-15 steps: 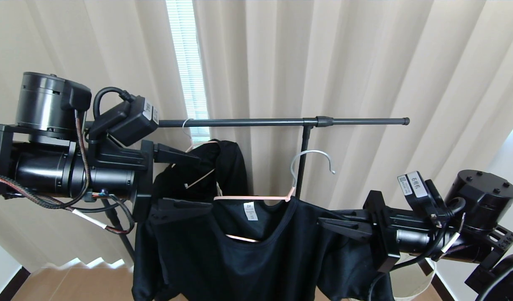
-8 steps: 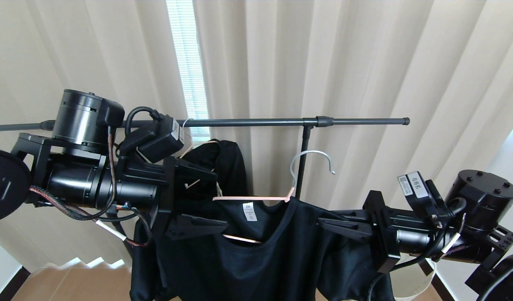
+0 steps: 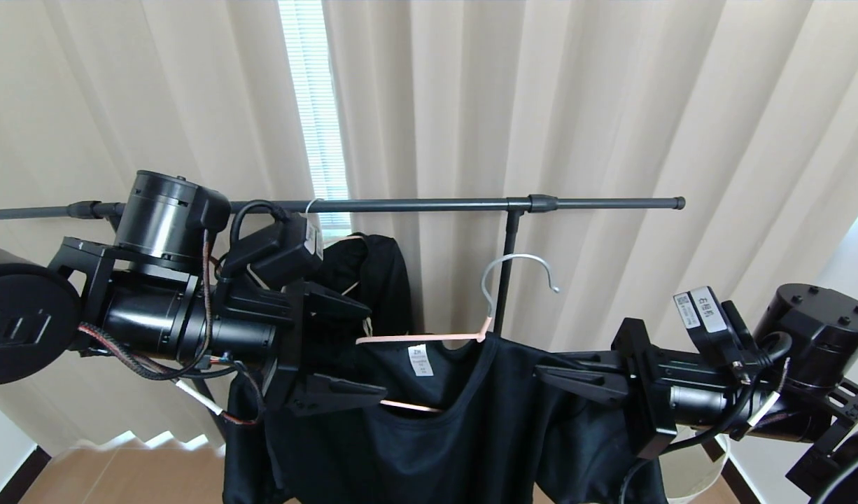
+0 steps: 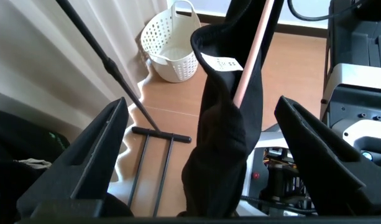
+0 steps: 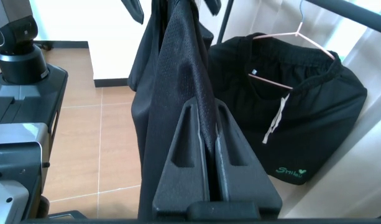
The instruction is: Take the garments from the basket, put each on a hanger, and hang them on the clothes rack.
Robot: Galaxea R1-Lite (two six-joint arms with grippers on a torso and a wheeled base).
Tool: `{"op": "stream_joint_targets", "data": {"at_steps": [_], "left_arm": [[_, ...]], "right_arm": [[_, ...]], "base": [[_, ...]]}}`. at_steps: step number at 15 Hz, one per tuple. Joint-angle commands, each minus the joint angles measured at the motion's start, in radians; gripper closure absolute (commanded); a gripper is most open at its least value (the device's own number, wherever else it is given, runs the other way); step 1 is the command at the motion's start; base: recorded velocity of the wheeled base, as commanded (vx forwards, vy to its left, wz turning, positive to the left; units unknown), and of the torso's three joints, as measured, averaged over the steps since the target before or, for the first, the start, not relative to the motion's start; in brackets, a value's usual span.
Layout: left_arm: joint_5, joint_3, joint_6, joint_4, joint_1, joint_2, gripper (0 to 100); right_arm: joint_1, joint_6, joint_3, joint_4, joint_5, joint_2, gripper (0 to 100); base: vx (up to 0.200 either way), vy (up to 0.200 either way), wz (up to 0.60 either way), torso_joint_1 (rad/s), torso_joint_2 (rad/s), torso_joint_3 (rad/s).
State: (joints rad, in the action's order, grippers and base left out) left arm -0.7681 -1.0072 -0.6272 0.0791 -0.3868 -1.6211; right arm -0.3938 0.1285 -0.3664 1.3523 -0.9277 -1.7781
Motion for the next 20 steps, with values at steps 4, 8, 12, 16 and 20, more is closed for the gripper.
{"op": "stream_joint_targets", "data": {"at_steps": [4,8,12,16,20], "left_arm": [[0.001,0.016,0.001,0.001,-0.006,0.000,100],[0.001,0.030,0.001,-0.033,-0.006,0.003,100],[0.001,0.047,0.001,-0.052,-0.003,0.004,100],[0.001,0.047,0.004,-0.052,0.000,0.018,100],[0.000,0.048,0.006,-0.052,0.019,0.030,100]], "right_arm": [[0.000,-0.001,0.000,0.002,0.000,0.005,100],[0.000,-0.001,0.001,0.004,0.000,0.003,100],[0.000,-0.003,-0.002,0.004,0.000,0.002,100],[0.000,0.036,0.017,0.073,-0.005,-0.020,100],[0.000,0.040,0.026,0.074,-0.003,-0.024,0]], "base": [[0.000,0.000,0.00,0.000,0.00,0.000],[0.000,0.000,0.00,0.000,0.00,0.000],[0.000,0.000,0.00,0.000,0.00,0.000],[0.000,0.000,0.00,0.000,0.00,0.000],[0.000,0.000,0.00,0.000,0.00,0.000]]}}
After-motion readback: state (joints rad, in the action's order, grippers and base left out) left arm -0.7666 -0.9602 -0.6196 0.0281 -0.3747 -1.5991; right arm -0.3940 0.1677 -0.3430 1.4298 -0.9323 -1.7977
